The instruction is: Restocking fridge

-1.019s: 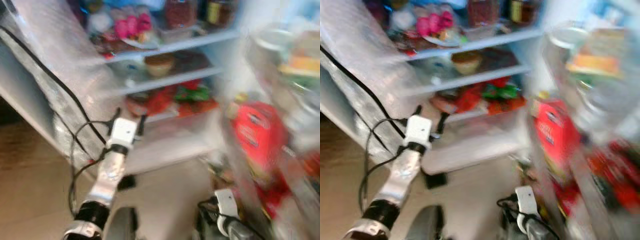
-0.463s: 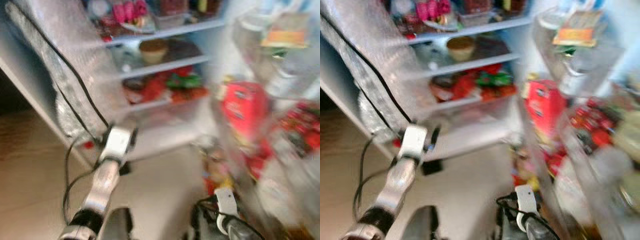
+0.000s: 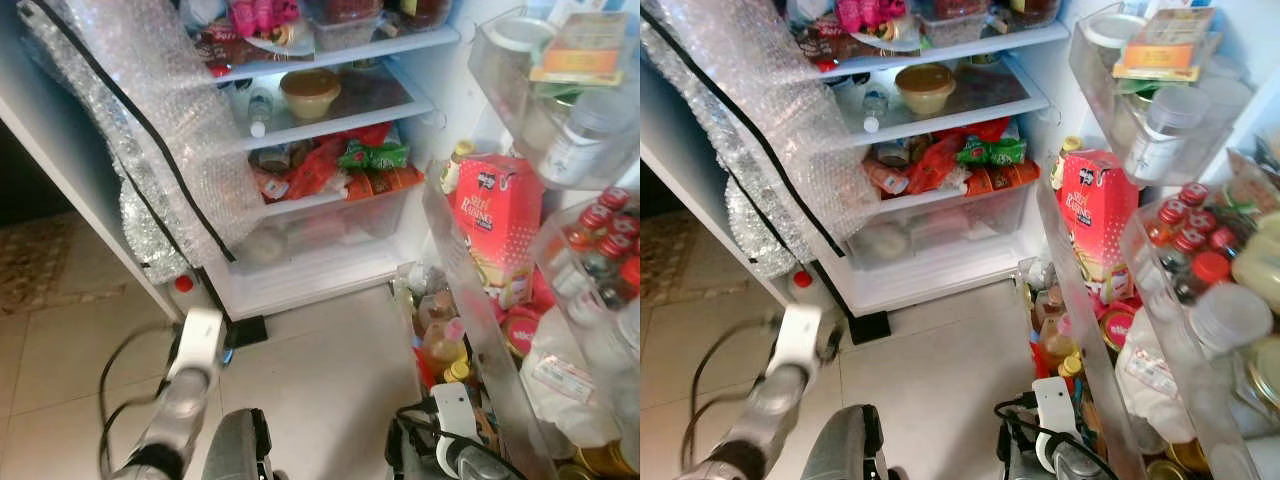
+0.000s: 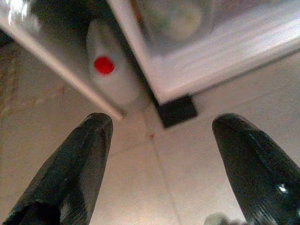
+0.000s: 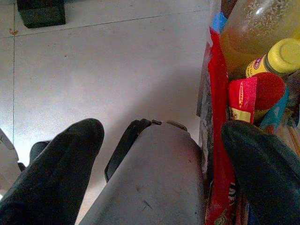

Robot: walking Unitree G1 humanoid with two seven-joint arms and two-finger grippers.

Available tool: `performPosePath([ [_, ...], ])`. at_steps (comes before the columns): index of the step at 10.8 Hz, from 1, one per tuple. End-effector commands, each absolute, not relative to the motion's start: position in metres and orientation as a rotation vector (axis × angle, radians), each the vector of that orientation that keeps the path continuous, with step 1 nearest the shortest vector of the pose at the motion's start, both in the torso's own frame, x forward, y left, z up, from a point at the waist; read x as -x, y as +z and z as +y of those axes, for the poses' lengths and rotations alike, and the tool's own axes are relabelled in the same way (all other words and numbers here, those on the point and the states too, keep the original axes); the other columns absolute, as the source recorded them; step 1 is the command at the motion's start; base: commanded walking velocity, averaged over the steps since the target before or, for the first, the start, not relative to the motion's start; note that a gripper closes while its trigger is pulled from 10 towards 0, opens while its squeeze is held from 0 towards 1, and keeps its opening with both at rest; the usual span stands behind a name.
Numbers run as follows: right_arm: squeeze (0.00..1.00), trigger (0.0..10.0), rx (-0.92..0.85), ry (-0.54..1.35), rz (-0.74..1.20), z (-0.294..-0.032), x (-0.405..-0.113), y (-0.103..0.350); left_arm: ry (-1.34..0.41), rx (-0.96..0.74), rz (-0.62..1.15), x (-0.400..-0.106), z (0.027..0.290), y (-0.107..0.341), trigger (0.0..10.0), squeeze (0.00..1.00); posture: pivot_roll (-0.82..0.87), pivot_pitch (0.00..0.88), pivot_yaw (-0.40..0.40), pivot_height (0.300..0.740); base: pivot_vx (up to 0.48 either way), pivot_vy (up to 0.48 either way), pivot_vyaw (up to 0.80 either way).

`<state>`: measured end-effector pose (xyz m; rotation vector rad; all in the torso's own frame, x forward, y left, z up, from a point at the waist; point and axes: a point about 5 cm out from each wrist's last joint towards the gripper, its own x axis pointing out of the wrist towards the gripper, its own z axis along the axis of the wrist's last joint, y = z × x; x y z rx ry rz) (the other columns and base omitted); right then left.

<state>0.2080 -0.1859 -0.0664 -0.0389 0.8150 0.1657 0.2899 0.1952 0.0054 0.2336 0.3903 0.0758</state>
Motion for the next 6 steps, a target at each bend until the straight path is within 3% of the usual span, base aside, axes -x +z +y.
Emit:
performPosePath([
  [1,0.00,10.0,-0.002,0.189,1.035,-0.176,-0.156,-0.095,0.121,-0.241,0.479,-0.276,0.208,-0.009,10.0,0.00,-0.04,0.145,0.058,0.585,0.000,0.000,0.00],
  [4,0.00,10.0,0.014,0.198,1.028,-0.176,-0.157,-0.095,0.170,-0.249,0.716,-0.236,0.222,-0.044,10.0,0.00,-0.04,0.135,0.062,0.585,0.000,0.000,0.00],
  [6,0.00,10.0,0.016,0.189,1.025,-0.176,-0.157,-0.095,0.178,-0.239,0.737,-0.229,0.222,-0.049,10.0,0.00,-0.03,0.130,0.059,0.585,0.000,0.309,0.70],
])
